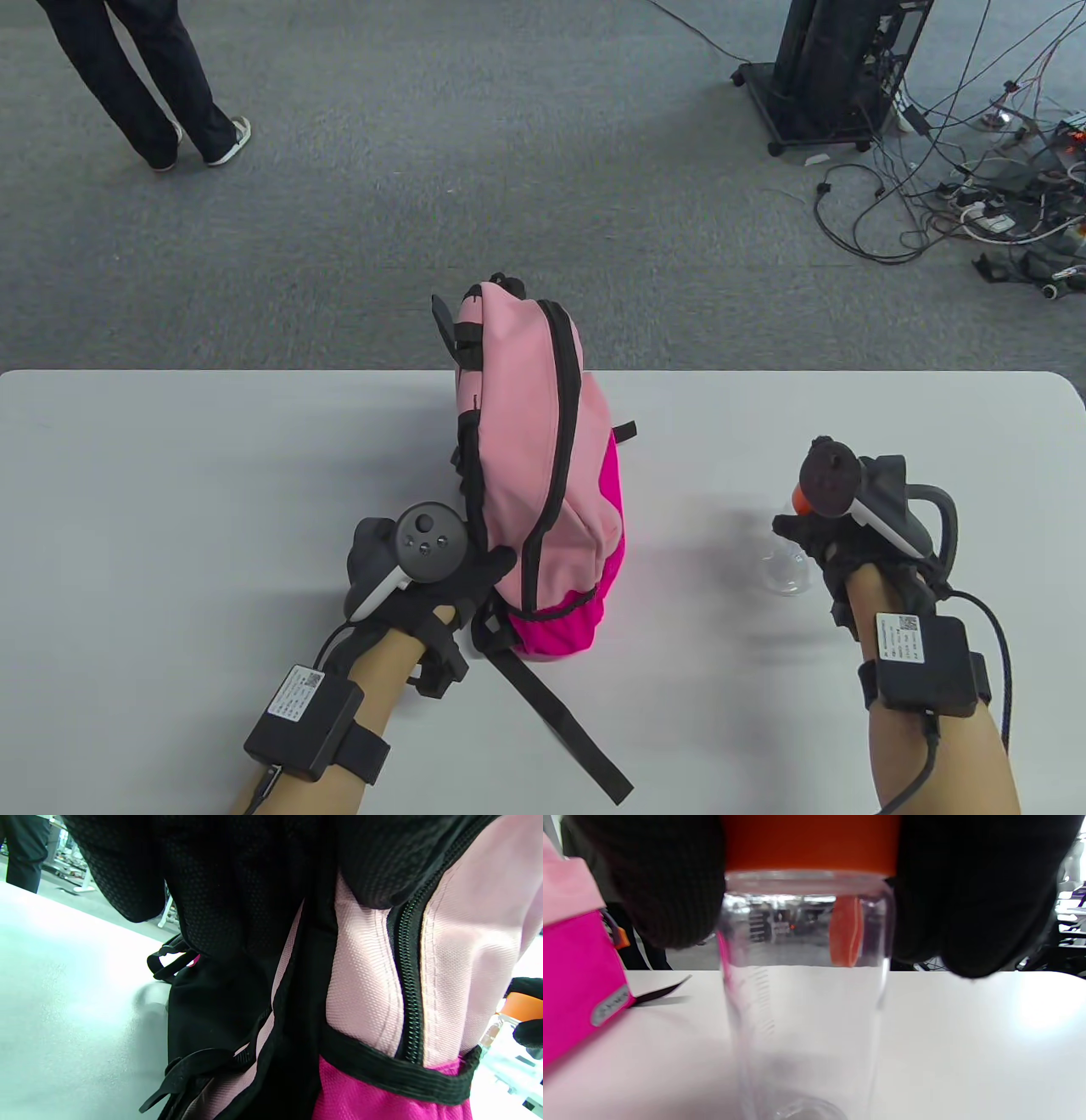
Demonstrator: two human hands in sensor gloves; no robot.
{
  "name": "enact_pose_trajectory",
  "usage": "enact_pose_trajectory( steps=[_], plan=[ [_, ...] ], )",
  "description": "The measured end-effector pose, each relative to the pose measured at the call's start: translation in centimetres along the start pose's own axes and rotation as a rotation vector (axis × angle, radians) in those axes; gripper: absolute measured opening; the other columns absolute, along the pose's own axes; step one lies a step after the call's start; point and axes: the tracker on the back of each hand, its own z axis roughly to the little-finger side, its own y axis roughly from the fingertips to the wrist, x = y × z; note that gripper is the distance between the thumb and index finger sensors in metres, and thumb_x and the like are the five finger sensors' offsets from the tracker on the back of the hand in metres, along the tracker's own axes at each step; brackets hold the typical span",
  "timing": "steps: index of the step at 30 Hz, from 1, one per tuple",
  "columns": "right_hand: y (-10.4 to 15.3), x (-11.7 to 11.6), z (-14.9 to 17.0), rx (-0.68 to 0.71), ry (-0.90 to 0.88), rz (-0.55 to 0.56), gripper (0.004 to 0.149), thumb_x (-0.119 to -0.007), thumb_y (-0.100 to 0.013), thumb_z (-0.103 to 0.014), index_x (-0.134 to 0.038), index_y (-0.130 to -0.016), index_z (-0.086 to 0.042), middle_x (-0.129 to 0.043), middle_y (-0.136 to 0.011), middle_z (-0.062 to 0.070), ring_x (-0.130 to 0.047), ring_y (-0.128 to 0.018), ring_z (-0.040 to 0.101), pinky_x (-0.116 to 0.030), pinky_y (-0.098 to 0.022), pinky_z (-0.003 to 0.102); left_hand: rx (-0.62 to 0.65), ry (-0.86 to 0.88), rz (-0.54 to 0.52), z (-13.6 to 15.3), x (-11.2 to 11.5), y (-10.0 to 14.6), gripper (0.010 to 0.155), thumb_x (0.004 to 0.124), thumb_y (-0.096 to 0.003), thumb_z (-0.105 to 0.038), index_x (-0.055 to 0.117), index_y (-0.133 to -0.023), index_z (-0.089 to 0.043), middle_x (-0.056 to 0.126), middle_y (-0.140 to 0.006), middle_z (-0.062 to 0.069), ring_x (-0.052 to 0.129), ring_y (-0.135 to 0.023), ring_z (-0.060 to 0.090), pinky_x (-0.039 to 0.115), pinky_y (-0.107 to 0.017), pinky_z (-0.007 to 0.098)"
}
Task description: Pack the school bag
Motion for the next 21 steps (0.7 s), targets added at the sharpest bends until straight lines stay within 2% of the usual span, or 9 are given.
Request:
enact_pose_trajectory(
  steps=[3,9,12,16,18,21],
  plan=[
    [0.8,0.0,-1.2,0.071,-0.003,-0.007,0.092,-0.087,-0.043,-0.054,-0.045,-0.113,-0.011,-0.063,-0.097,0.042,-0.100,-0.063,0.050,-0.096,-0.042,0.064,-0.010,-0.005,-0.033,0.0,0.1,0.2,0.069,0.090,-0.0426,-0.047,0.080,-0.101,-0.011,0.102,-0.093,0.014,0.103,-0.080,0.039,0.080,-0.066,0.065],
    [3.2,0.6,-5.5,0.278,-0.043,-0.034,0.092,-0.089,-0.042,-0.055,-0.050,-0.111,-0.008,-0.067,-0.096,0.041,-0.102,-0.057,0.050,-0.096,-0.038,0.062,-0.027,-0.061,-0.053,-0.3,0.0,0.4,0.074,0.092,-0.0393,-0.048,0.079,-0.102,-0.009,0.102,-0.092,0.013,0.104,-0.079,0.038,0.081,-0.065,0.063],
    [5.6,3.0,-8.5,0.413,-0.065,0.009,0.092,-0.089,-0.042,-0.055,-0.051,-0.111,-0.008,-0.068,-0.096,0.041,-0.103,-0.057,0.049,-0.096,-0.039,0.062,0.008,-0.117,-0.125,-0.8,-0.1,0.4,0.069,0.093,-0.0398,-0.049,0.086,-0.095,-0.009,0.107,-0.082,0.011,0.108,-0.071,0.034,0.086,-0.062,0.060],
    [9.2,7.9,-12.5,0.648,-0.141,0.122,0.093,-0.091,-0.040,-0.059,-0.057,-0.110,-0.007,-0.074,-0.093,0.038,-0.105,-0.051,0.045,-0.097,-0.035,0.058,0.050,-0.221,-0.225,-1.6,-0.1,0.6,0.062,0.093,-0.0403,-0.053,0.095,-0.085,-0.010,0.113,-0.069,0.007,0.112,-0.061,0.031,0.089,-0.059,0.058],
    [10.2,9.5,-14.1,0.709,-0.201,0.118,0.094,-0.091,-0.040,-0.059,-0.057,-0.110,-0.006,-0.074,-0.093,0.038,-0.104,-0.049,0.045,-0.097,-0.032,0.056,0.056,-0.246,-0.253,-1.8,-0.2,0.5,0.060,0.093,-0.0400,-0.054,0.096,-0.081,-0.011,0.113,-0.066,0.006,0.112,-0.059,0.029,0.089,-0.058,0.057],
    [11.1,11.6,-17.2,0.812,-0.262,0.084,0.095,-0.091,-0.040,-0.058,-0.056,-0.111,-0.005,-0.074,-0.095,0.038,-0.104,-0.047,0.045,-0.096,-0.031,0.055,0.038,-0.218,-0.233,-1.9,-0.3,0.4,0.060,0.092,-0.0403,-0.054,0.096,-0.081,-0.012,0.113,-0.066,0.006,0.112,-0.059,0.030,0.089,-0.058,0.058]
  ],
)
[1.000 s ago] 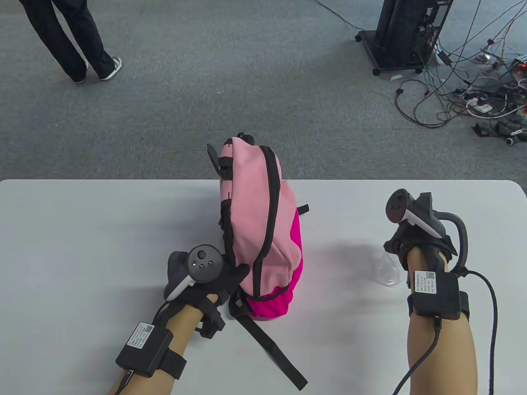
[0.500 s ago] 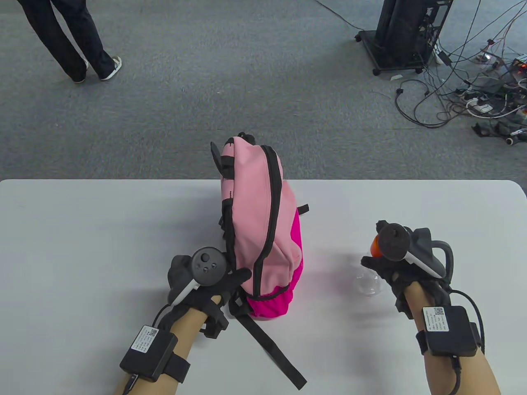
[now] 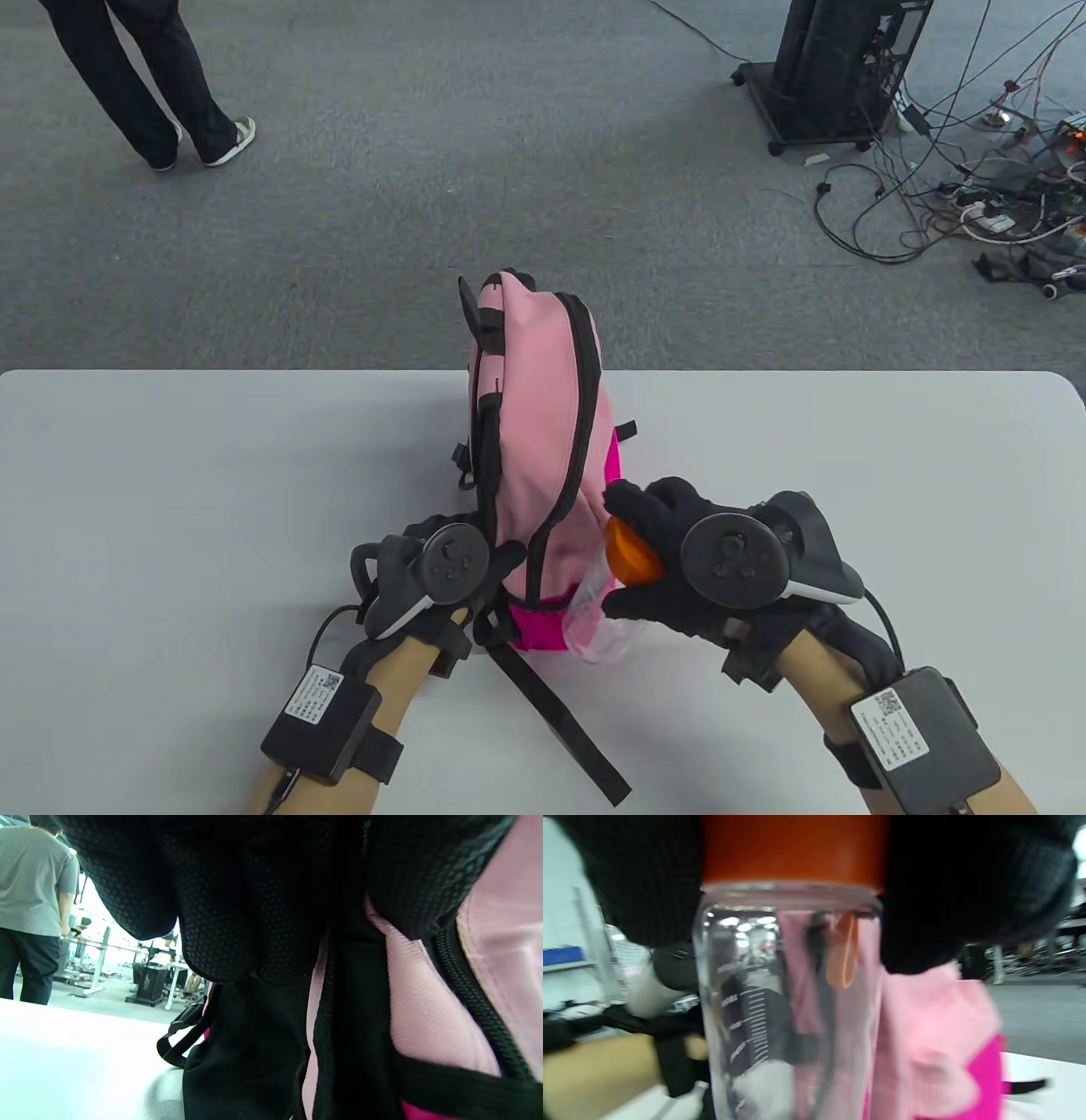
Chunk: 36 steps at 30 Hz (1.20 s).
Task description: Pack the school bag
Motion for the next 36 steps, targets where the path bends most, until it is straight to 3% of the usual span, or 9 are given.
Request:
enact_pose_trajectory(
  steps=[6,11,13,15,18,20,27,30,36],
  plan=[
    [-2.8,-0.8,-1.4,-0.066,0.231,0.075,0.096,-0.093,-0.037,-0.054,-0.053,-0.111,-0.007,-0.070,-0.099,0.038,-0.104,-0.053,0.047,-0.097,-0.035,0.057,-0.012,0.021,-0.015,0.7,-1.3,1.1,0.059,0.090,-0.0409,-0.057,0.097,-0.081,-0.014,0.113,-0.065,0.004,0.111,-0.060,0.031,0.088,-0.059,0.058],
    [-2.5,-1.2,-1.5,-0.061,0.215,0.064,0.098,-0.096,-0.035,-0.050,-0.052,-0.111,-0.009,-0.068,-0.102,0.037,-0.103,-0.057,0.050,-0.097,-0.039,0.058,0.071,-0.058,-0.161,0.5,-3.1,3.5,0.050,0.090,-0.0447,-0.047,0.091,-0.085,-0.018,0.109,-0.067,0.002,0.109,-0.054,0.026,0.091,-0.054,0.053],
    [-2.5,-1.1,-1.2,-0.086,0.192,0.056,0.098,-0.097,-0.034,-0.048,-0.051,-0.112,-0.009,-0.067,-0.103,0.037,-0.102,-0.058,0.051,-0.096,-0.040,0.059,0.176,0.003,-0.074,-0.2,-2.1,3.9,0.050,0.090,-0.0453,-0.045,0.090,-0.087,-0.016,0.109,-0.065,0.001,0.109,-0.052,0.025,0.092,-0.054,0.052],
    [-2.4,-1.0,-1.0,-0.092,0.187,0.054,0.098,-0.097,-0.034,-0.047,-0.051,-0.112,-0.009,-0.066,-0.103,0.038,-0.102,-0.059,0.051,-0.097,-0.040,0.060,0.219,0.011,0.107,-1.3,0.2,4.4,0.062,0.087,-0.0469,-0.045,0.078,-0.101,-0.017,0.109,-0.066,0.003,0.109,-0.055,0.028,0.090,-0.055,0.055],
    [-2.3,-1.0,-0.9,-0.095,0.199,0.030,0.098,-0.096,-0.034,-0.047,-0.050,-0.112,-0.008,-0.065,-0.104,0.038,-0.102,-0.060,0.051,-0.097,-0.041,0.059,0.186,-0.141,0.391,-2.0,3.7,4.4,0.090,0.080,-0.0498,-0.052,0.022,-0.113,-0.023,0.097,-0.088,0.006,0.104,-0.070,0.031,0.084,-0.063,0.057],
    [-2.2,-1.2,-1.0,-0.094,0.210,0.020,0.098,-0.096,-0.035,-0.046,-0.050,-0.112,-0.008,-0.064,-0.104,0.038,-0.102,-0.060,0.052,-0.097,-0.040,0.059,0.197,-0.086,0.405,-1.7,5.0,4.2,0.095,0.076,-0.0506,-0.053,0.008,-0.109,-0.024,0.092,-0.093,0.008,0.103,-0.072,0.031,0.083,-0.063,0.058],
    [-2.5,-1.0,-0.2,-0.150,0.231,0.036,0.098,-0.095,-0.034,-0.048,-0.051,-0.112,-0.007,-0.066,-0.102,0.038,-0.105,-0.059,0.050,-0.099,-0.039,0.057,0.245,-0.030,0.393,-2.2,5.7,4.2,0.076,0.080,-0.0520,-0.043,0.040,-0.114,-0.024,0.102,-0.079,0.002,0.106,-0.071,0.032,0.084,-0.064,0.059],
    [-2.8,-1.3,0.0,-0.178,0.203,0.055,0.098,-0.095,-0.035,-0.048,-0.051,-0.112,-0.006,-0.067,-0.101,0.039,-0.105,-0.058,0.050,-0.099,-0.038,0.057,0.238,0.132,0.401,-2.7,6.2,3.7,0.053,0.081,-0.0515,-0.037,0.072,-0.101,-0.021,0.107,-0.066,0.001,0.109,-0.064,0.031,0.087,-0.061,0.059],
    [-3.4,-2.3,-0.9,-0.190,0.289,0.102,0.098,-0.093,-0.036,-0.051,-0.052,-0.112,-0.005,-0.068,-0.100,0.040,-0.107,-0.056,0.049,-0.100,-0.037,0.056,0.323,0.062,0.379,-4.4,5.9,3.6,0.046,0.081,-0.0513,-0.033,0.081,-0.094,-0.017,0.110,-0.064,0.002,0.112,-0.061,0.030,0.089,-0.059,0.057]
  ],
)
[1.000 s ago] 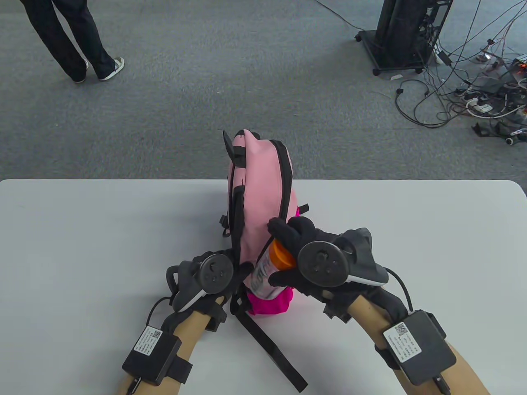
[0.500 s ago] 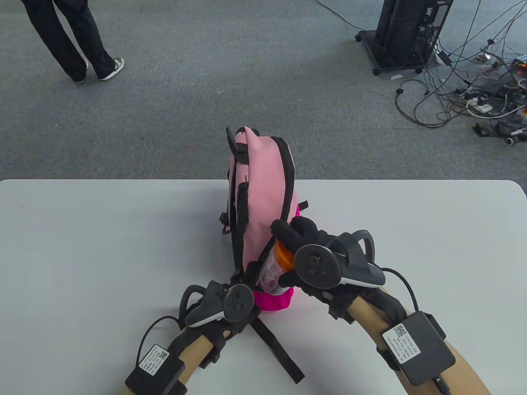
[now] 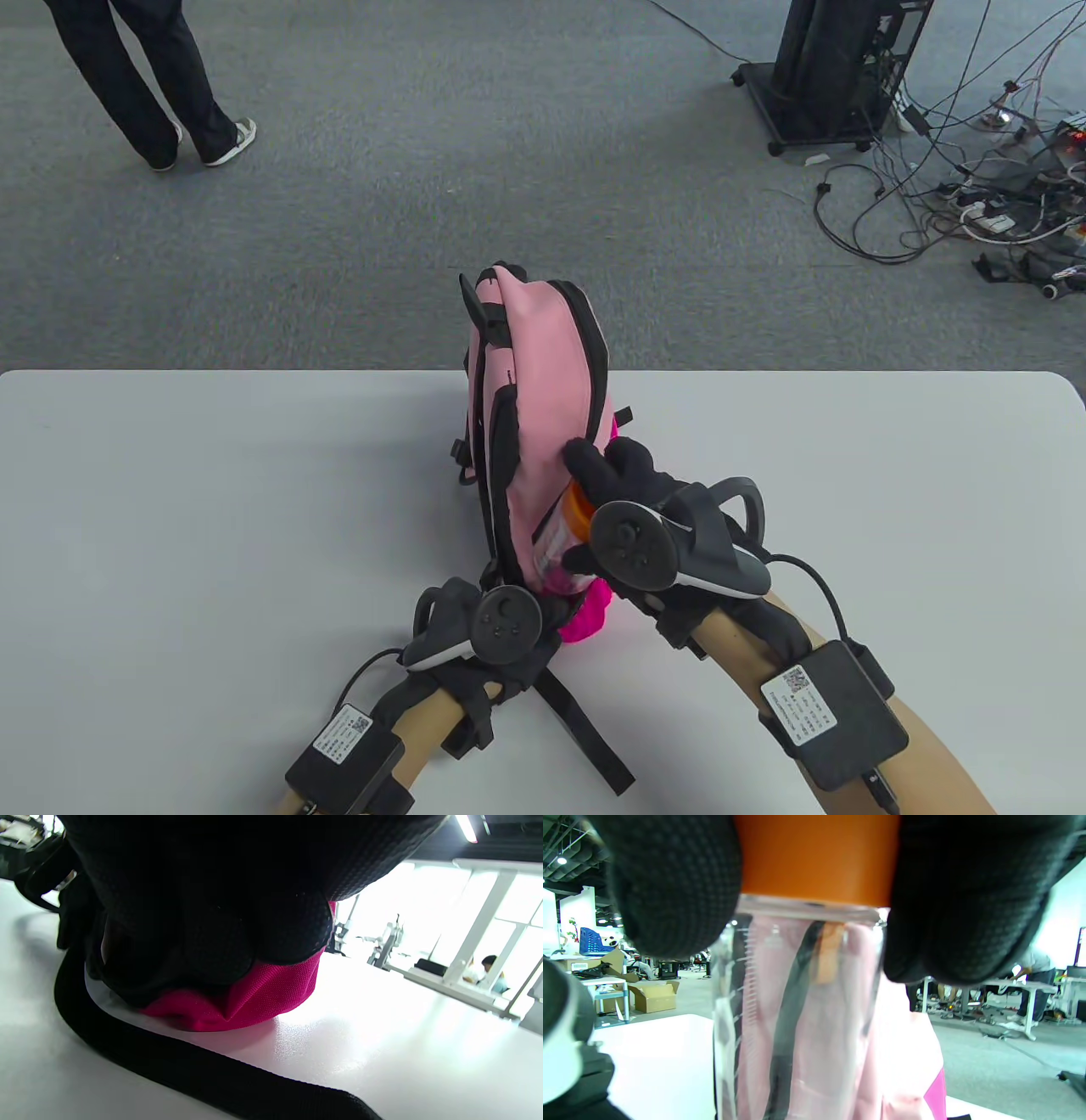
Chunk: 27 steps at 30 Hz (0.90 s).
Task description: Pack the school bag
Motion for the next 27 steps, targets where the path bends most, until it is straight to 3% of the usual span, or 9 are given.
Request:
enact_pose_trajectory(
  steps=[6,9,11,16,19,23,25,27],
  plan=[
    [0.0,-1.0,-0.9,-0.035,0.011,0.042,0.093,-0.089,-0.040,-0.054,-0.054,-0.111,-0.006,-0.070,-0.097,0.042,-0.107,-0.051,0.047,-0.100,-0.033,0.054,0.034,0.059,0.012,-0.1,0.6,-0.4,0.052,0.081,-0.0514,-0.034,0.074,-0.101,-0.020,0.108,-0.069,0.003,0.110,-0.064,0.032,0.088,-0.061,0.058],
    [-0.1,-1.8,-1.1,-0.052,0.052,-0.063,0.090,-0.089,-0.041,-0.052,-0.052,-0.110,-0.007,-0.069,-0.097,0.044,-0.106,-0.055,0.049,-0.097,-0.037,0.060,0.061,0.076,0.013,-0.5,0.9,-0.2,0.048,0.080,-0.0519,-0.031,0.077,-0.098,-0.018,0.108,-0.068,0.003,0.110,-0.064,0.032,0.087,-0.061,0.058],
    [-0.3,-1.9,-1.1,-0.044,0.095,-0.125,0.089,-0.089,-0.040,-0.051,-0.051,-0.108,-0.009,-0.070,-0.096,0.047,-0.105,-0.052,0.045,-0.095,-0.037,0.063,0.075,0.009,-0.103,-0.8,0.7,0.0,0.042,0.081,-0.0506,-0.030,0.086,-0.090,-0.016,0.112,-0.059,0.003,0.113,-0.058,0.031,0.090,-0.057,0.058],
    [-1.5,-2.0,-0.2,-0.033,0.055,-0.220,0.085,-0.087,-0.044,-0.049,-0.047,-0.108,-0.010,-0.068,-0.094,0.050,-0.100,-0.045,0.045,-0.089,-0.037,0.069,0.071,-0.045,-0.091,-1.5,0.4,0.2,0.041,0.080,-0.0509,-0.030,0.086,-0.090,-0.017,0.112,-0.061,0.003,0.113,-0.059,0.031,0.090,-0.058,0.057],
    [-2.0,-2.0,-0.3,-0.057,0.084,-0.312,0.085,-0.084,-0.045,-0.048,-0.043,-0.109,-0.011,-0.065,-0.096,0.051,-0.097,-0.052,0.047,-0.086,-0.042,0.071,0.098,-0.125,-0.119,-2.2,-0.2,0.2,0.040,0.082,-0.0497,-0.030,0.090,-0.087,-0.016,0.113,-0.059,0.002,0.114,-0.058,0.030,0.091,-0.058,0.056],
    [-2.3,-2.8,-0.2,0.006,0.009,-0.317,0.083,-0.083,-0.047,-0.045,-0.041,-0.112,-0.013,-0.057,-0.099,0.050,-0.094,-0.060,0.051,-0.084,-0.046,0.074,0.116,-0.175,-0.136,-3.0,-0.1,0.2,0.041,0.082,-0.0486,-0.031,0.091,-0.085,-0.015,0.114,-0.057,0.000,0.116,-0.057,0.027,0.093,-0.058,0.055],
    [-1.8,-3.8,-0.2,0.038,0.031,-0.288,0.084,-0.074,-0.052,-0.048,-0.032,-0.116,-0.012,-0.047,-0.107,0.047,-0.083,-0.085,0.063,-0.083,-0.051,0.078,0.105,-0.153,-0.136,-2.7,-0.1,0.2,0.041,0.082,-0.0486,-0.031,0.091,-0.085,-0.015,0.114,-0.058,0.001,0.115,-0.058,0.027,0.092,-0.058,0.054],
    [-1.5,-4.1,0.4,0.029,-0.017,-0.191,0.088,-0.077,-0.048,-0.058,-0.038,-0.115,-0.016,-0.051,-0.107,0.044,-0.078,-0.089,0.068,-0.083,-0.049,0.080,0.095,-0.119,-0.102,-2.2,0.0,0.2,0.042,0.082,-0.0491,-0.031,0.090,-0.087,-0.016,0.114,-0.061,0.000,0.115,-0.060,0.028,0.092,-0.059,0.055]
  ],
)
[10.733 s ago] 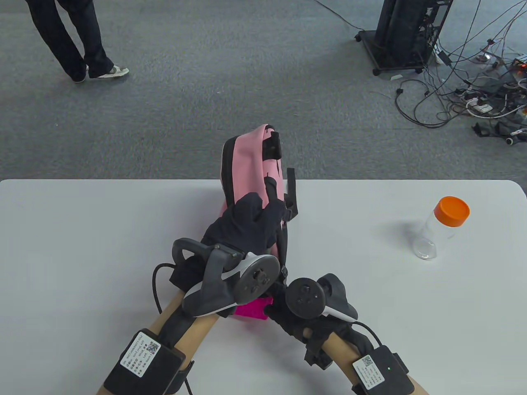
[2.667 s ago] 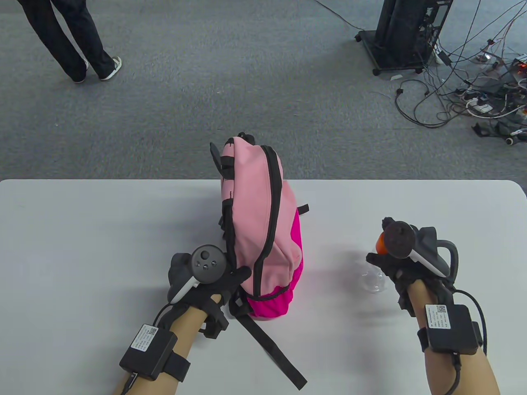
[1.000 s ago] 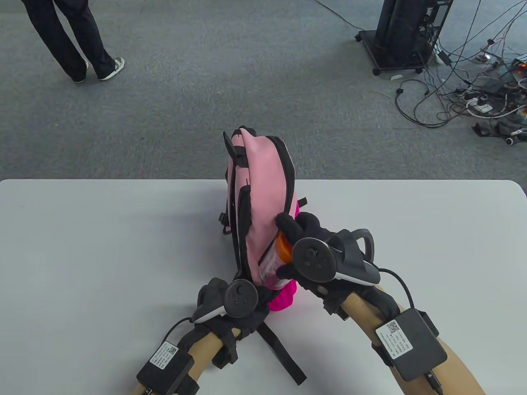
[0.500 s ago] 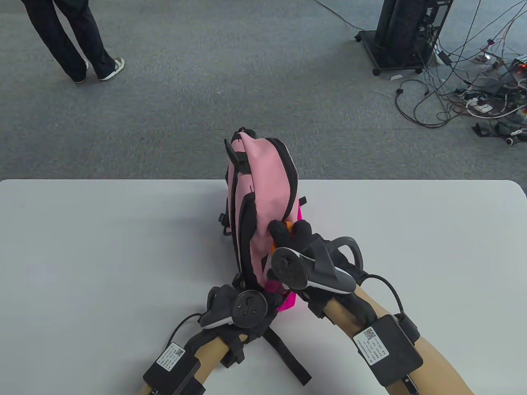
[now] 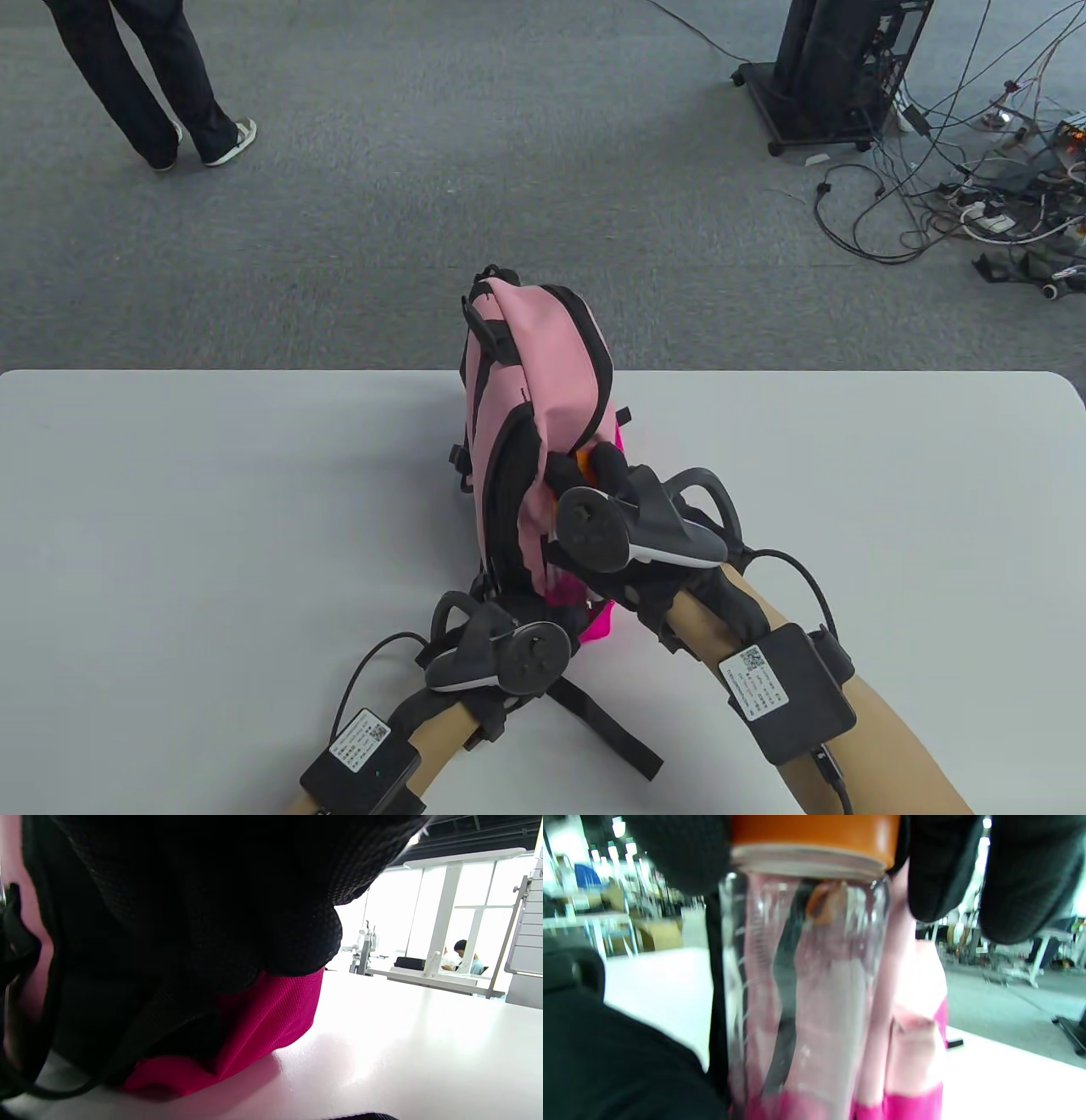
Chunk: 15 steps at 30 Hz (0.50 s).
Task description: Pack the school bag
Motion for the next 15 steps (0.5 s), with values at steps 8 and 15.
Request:
enact_pose_trajectory(
  steps=[8,15],
  plan=[
    [1.1,-1.0,2.3,-0.028,-0.157,0.079,0.076,-0.082,-0.050,-0.050,-0.048,-0.109,-0.017,-0.062,-0.097,0.048,-0.096,-0.069,0.060,-0.088,-0.045,0.074,-0.083,0.282,-0.124,2.2,-4.0,1.6,0.046,0.090,-0.0467,-0.036,0.093,-0.090,-0.021,0.115,-0.072,0.006,0.114,-0.065,0.033,0.090,-0.058,0.057],
    [1.1,-1.1,1.6,-0.022,-0.155,0.055,0.076,-0.083,-0.050,-0.048,-0.047,-0.109,-0.016,-0.061,-0.097,0.049,-0.094,-0.068,0.061,-0.087,-0.047,0.074,-0.557,0.138,-0.206,6.2,-6.6,2.0,0.069,0.077,-0.0436,-0.072,0.105,-0.069,-0.014,0.118,-0.051,0.003,0.116,-0.048,0.031,0.092,-0.050,0.055]
  ],
)
